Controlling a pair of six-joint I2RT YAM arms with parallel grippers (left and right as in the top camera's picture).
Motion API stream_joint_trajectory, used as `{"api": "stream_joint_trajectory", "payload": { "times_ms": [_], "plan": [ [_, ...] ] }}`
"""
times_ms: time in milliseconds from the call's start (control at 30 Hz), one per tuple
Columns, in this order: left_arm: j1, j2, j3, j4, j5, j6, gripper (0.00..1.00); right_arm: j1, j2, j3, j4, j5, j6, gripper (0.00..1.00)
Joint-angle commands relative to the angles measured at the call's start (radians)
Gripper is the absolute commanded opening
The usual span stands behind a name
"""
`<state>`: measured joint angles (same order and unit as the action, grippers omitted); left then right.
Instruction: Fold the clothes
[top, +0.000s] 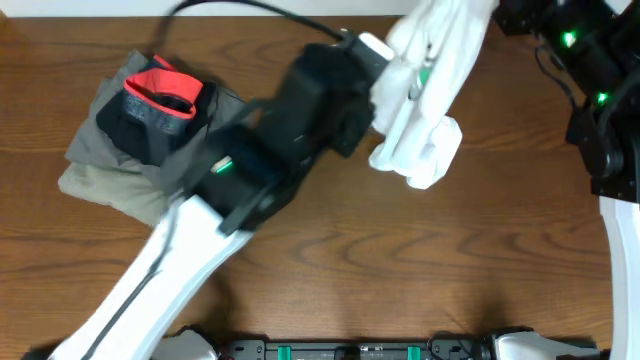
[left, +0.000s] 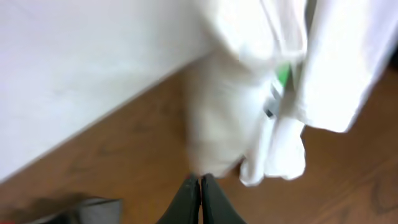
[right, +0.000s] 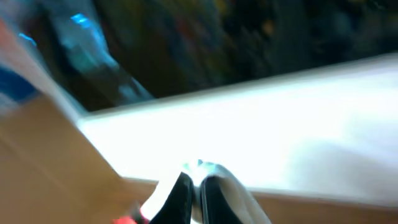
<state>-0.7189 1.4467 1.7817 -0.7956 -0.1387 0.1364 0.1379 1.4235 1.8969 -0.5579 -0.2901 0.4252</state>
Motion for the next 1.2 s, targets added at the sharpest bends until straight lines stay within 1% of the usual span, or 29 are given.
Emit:
{"api": "stream_joint_trajectory", "payload": {
  "times_ms": [0,67,167,200,267,300,400,433,600,733,867,900,1000,1067,1100,1167],
  "plan": [
    [0.007,-0.106,0.003,-0.006,-0.040,0.054,0.06,-0.020,-0.016,0.010,-0.089,0.062,-0.211,0.01],
    [0.007,-0.148,0.003,-0.006,-0.042,0.058,0.06,-0.020,-0.016,0.010,-0.150,0.060,-0.279,0.01],
    [0.007,-0.185,0.003,-0.023,-0.013,0.055,0.06,-0.020,-0.019,0.010,-0.174,0.026,-0.292,0.01],
    [0.007,-0.185,0.003,-0.034,0.012,0.051,0.14,-0.020,-0.020,0.010,-0.170,0.001,-0.291,0.01],
    [0.007,-0.168,0.002,-0.049,0.076,0.036,0.45,-0.020,-0.027,0.010,-0.145,-0.053,-0.280,0.01],
    [0.007,-0.149,0.002,-0.054,0.102,0.034,0.61,-0.020,-0.033,0.010,-0.123,-0.064,-0.250,0.01],
    [0.007,-0.089,0.002,-0.056,0.111,-0.010,0.85,-0.019,-0.047,0.010,-0.052,-0.078,-0.176,0.01],
    [0.007,-0.066,0.002,-0.056,0.114,-0.026,0.88,-0.019,-0.052,0.010,-0.024,-0.082,-0.152,0.01],
    [0.007,0.057,0.002,-0.036,0.261,-0.041,0.89,-0.018,-0.081,0.010,0.076,-0.112,-0.059,0.01],
    [0.009,0.144,0.002,0.005,0.259,-0.038,0.89,-0.016,-0.091,0.010,0.140,-0.195,-0.029,0.01],
    [0.009,0.198,0.002,0.063,0.259,-0.009,0.88,-0.005,-0.105,0.010,0.149,-0.216,-0.029,0.01],
    [0.009,0.205,0.002,0.076,0.259,-0.009,0.84,-0.006,-0.107,0.010,0.150,-0.222,-0.029,0.01],
    [0.009,0.214,0.002,0.111,0.262,-0.002,0.61,-0.006,-0.111,0.010,0.151,-0.245,-0.029,0.01],
    [0.009,0.214,0.002,0.132,0.277,0.002,0.55,-0.006,-0.115,0.010,0.151,-0.246,-0.028,0.01],
    [0.009,0.212,0.002,0.140,0.301,0.002,0.54,-0.006,-0.117,0.010,0.152,-0.246,-0.028,0.01],
    [0.009,0.210,0.003,0.143,0.359,0.003,0.54,-0.006,-0.124,0.010,0.157,-0.245,-0.029,0.01]
  ]
}}
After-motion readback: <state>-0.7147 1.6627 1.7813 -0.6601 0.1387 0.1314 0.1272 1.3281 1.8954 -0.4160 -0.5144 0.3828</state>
